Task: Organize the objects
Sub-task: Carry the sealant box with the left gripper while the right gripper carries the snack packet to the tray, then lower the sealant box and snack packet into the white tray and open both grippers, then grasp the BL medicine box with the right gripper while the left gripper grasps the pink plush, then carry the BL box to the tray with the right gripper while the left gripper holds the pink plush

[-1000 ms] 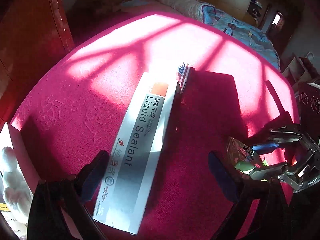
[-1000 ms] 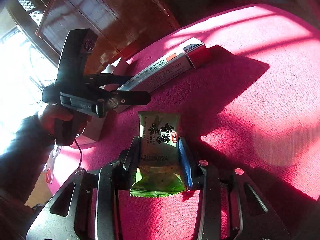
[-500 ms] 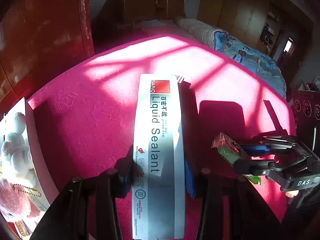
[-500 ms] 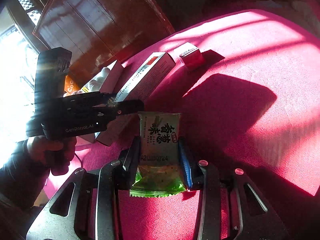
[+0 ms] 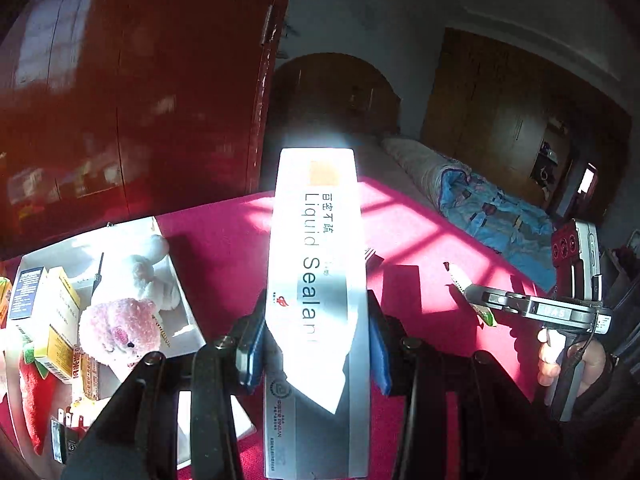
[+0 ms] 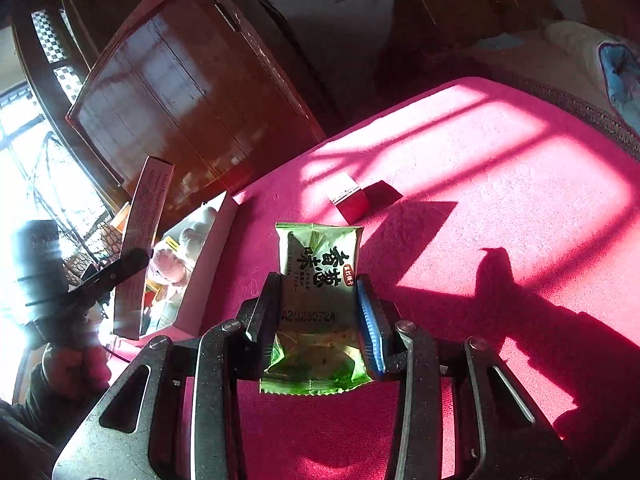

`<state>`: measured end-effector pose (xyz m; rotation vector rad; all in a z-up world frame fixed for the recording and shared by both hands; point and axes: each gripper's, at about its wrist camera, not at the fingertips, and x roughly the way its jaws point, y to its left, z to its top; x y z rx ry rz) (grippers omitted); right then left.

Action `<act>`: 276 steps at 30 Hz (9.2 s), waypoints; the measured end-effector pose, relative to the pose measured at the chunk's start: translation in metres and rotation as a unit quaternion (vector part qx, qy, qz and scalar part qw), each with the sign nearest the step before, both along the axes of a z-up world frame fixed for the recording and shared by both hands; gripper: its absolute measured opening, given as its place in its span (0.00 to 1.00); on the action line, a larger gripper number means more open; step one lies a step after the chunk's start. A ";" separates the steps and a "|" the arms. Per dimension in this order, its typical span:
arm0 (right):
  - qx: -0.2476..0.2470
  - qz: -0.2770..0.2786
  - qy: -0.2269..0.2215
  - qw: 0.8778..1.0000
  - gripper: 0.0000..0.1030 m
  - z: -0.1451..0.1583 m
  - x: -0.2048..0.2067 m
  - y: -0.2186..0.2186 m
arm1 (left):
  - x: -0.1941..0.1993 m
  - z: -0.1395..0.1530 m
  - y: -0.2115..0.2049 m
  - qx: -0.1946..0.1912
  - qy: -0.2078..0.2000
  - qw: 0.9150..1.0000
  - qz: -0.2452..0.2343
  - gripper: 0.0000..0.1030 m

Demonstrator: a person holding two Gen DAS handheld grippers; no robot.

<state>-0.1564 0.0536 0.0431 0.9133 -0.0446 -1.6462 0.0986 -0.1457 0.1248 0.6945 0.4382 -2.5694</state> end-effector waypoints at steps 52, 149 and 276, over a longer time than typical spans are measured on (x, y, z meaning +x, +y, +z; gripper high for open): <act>-0.006 0.099 0.095 0.991 0.35 0.071 0.103 -0.085 | 0.132 0.011 -0.015 -0.028 0.025 0.984 0.173 0.41; 0.072 0.085 0.025 0.994 0.85 0.040 0.182 -0.322 | 0.134 -0.007 -0.153 -0.003 -0.057 0.970 0.236 1.00; -0.001 -0.039 0.196 0.980 0.31 0.091 0.124 -0.110 | 0.119 0.026 -0.036 -0.056 -0.002 0.968 0.244 0.61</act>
